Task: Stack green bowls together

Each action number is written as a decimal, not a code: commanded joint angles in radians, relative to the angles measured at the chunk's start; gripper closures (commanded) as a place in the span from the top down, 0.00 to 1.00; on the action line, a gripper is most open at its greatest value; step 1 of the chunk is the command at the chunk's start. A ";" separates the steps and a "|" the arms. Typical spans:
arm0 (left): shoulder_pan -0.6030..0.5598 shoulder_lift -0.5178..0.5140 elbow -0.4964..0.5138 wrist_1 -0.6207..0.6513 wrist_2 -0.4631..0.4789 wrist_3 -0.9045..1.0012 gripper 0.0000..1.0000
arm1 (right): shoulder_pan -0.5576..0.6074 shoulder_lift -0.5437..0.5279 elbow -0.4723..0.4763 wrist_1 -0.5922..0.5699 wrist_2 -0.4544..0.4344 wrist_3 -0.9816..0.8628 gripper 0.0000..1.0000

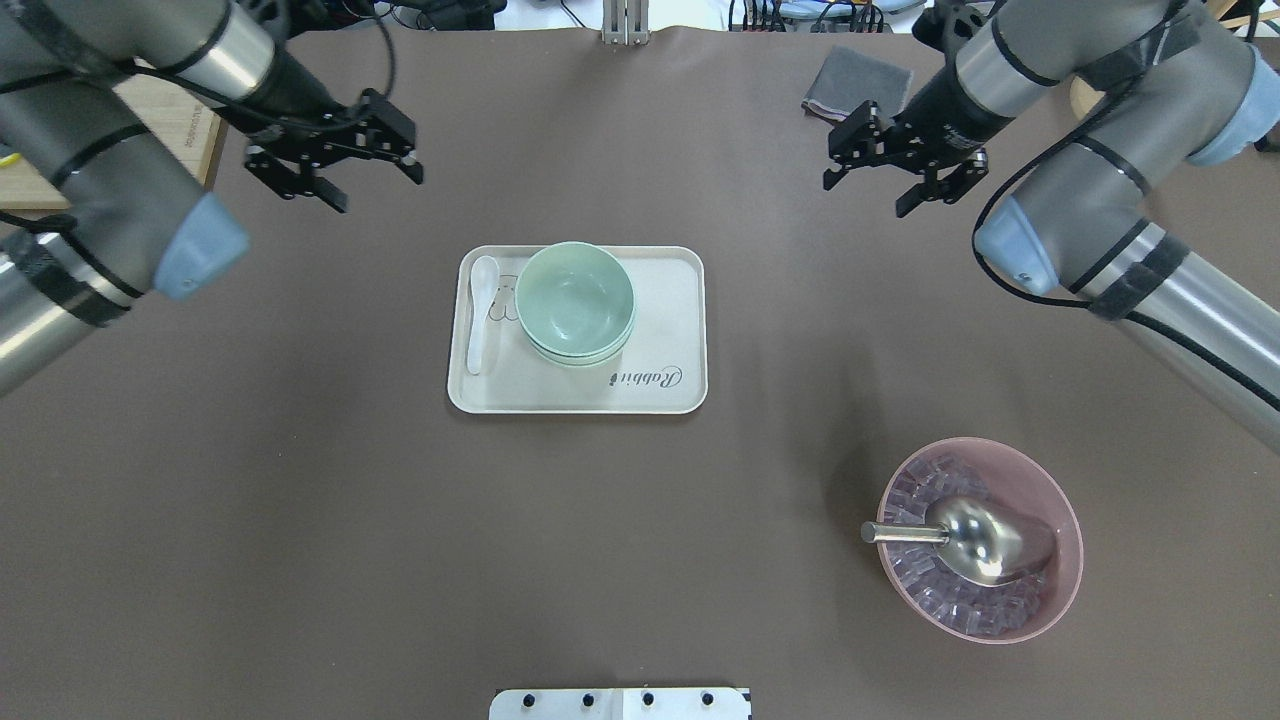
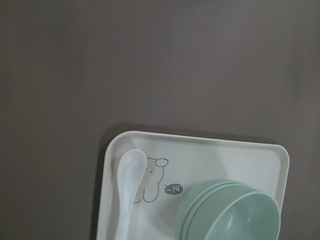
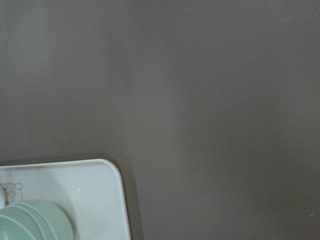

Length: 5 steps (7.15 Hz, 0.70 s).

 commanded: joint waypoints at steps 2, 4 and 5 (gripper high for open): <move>-0.252 0.363 -0.080 0.005 0.011 0.712 0.98 | 0.192 -0.145 -0.009 -0.047 0.010 -0.388 1.00; -0.374 0.476 -0.044 0.028 0.095 1.026 0.98 | 0.315 -0.249 -0.009 -0.131 -0.009 -0.700 1.00; -0.429 0.481 0.004 0.027 0.095 1.095 0.98 | 0.369 -0.271 -0.033 -0.172 -0.028 -0.845 1.00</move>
